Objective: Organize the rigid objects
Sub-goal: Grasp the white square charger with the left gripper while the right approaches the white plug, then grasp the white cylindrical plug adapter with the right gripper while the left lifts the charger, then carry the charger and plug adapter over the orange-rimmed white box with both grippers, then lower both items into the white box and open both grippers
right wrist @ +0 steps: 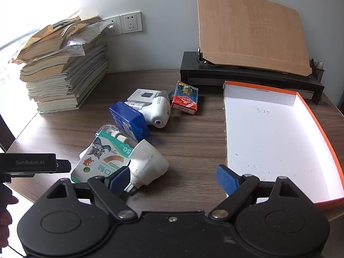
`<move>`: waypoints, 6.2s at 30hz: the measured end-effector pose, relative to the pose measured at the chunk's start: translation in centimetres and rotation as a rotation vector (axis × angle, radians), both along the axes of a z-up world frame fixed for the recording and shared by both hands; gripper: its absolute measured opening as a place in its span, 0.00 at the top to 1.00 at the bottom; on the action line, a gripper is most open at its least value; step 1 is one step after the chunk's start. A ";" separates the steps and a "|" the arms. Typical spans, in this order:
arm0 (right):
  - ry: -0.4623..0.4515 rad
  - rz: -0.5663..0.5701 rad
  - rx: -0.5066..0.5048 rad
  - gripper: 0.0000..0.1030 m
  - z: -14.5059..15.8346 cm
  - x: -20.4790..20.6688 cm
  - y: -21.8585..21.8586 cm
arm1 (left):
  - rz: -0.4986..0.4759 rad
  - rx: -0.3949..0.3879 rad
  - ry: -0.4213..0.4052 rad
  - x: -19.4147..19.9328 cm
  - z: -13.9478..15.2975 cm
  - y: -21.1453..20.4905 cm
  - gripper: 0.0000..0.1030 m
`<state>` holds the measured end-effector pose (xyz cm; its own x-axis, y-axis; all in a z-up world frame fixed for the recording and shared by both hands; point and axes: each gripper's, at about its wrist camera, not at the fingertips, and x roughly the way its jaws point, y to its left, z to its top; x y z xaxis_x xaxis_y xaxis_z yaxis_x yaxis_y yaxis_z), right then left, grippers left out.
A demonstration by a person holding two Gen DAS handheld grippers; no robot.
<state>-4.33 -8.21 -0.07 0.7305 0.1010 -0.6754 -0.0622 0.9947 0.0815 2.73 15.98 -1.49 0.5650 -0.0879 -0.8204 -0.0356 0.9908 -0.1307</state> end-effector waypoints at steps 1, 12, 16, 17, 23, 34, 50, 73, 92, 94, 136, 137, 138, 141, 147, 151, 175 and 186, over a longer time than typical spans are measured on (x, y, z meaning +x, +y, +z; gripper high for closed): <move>0.001 0.001 -0.002 0.01 0.0 0.0 0.0 | -0.004 -0.001 0.003 0.3 -0.4 0.3 0.00; 0.027 -0.051 -0.058 0.01 0.1 0.3 -0.8 | -0.180 0.040 -0.031 2.7 -3.1 -1.9 0.00; 0.017 -0.077 -0.045 0.01 -0.1 0.3 -1.6 | -0.237 0.052 -0.074 3.9 -3.7 -3.0 0.00; 0.022 -0.082 -0.052 0.01 -0.1 0.3 -1.7 | -0.253 0.057 -0.078 4.3 -3.9 -3.3 0.00; 0.041 -0.087 -0.043 0.01 -0.2 0.7 -1.9 | -0.324 0.112 -0.117 5.3 -4.9 -4.3 0.24; 0.081 -0.015 -0.001 0.01 -2.2 4.5 -0.4 | -0.272 0.069 -0.132 4.6 -4.1 -1.9 0.59; 0.184 -0.074 0.213 0.31 -5.4 9.7 -0.4 | -0.223 -0.011 -0.169 2.4 -1.0 -0.9 0.59; 0.169 0.034 0.227 0.14 -5.5 8.9 -1.3 | -0.283 -0.046 -0.199 0.8 0.3 -4.2 0.59; 0.023 0.063 0.189 0.20 -2.5 6.3 -2.2 | -0.294 -0.063 -0.227 0.3 1.6 -5.6 0.59; -0.015 0.028 0.157 0.20 -1.2 5.8 -3.5 | -0.318 -0.071 -0.240 0.5 2.1 -6.8 0.59; -0.109 -0.158 0.024 0.20 3.5 11.1 -25.3 | -0.399 -0.023 -0.250 6.7 4.2 -32.7 0.59; -0.108 -0.156 0.023 0.20 3.4 11.3 -25.4 | -0.394 -0.020 -0.250 6.7 4.2 -32.8 0.59; -0.107 -0.154 0.022 0.20 3.4 11.4 -25.4 | -0.390 -0.018 -0.250 6.8 4.2 -32.8 0.59; -0.101 -0.148 0.016 0.20 3.2 11.8 -25.3 | -0.384 -0.009 -0.248 6.8 4.1 -33.0 0.59; -0.085 -0.156 0.007 0.20 2.7 12.5 -25.5 | -0.377 -0.009 -0.238 7.1 3.8 -33.2 0.59; -0.081 -0.147 0.002 0.20 2.4 12.9 -25.3 | -0.372 -0.013 -0.237 7.3 3.6 -33.2 0.59; -0.044 -0.147 -0.066 0.20 0.8 16.1 -24.6 | -0.357 -0.002 -0.196 9.6 2.1 -33.1 0.59; -0.008 -0.165 -0.069 0.20 -0.4 17.5 -25.4 | -0.363 0.001 -0.181 10.0 1.5 -33.9 0.59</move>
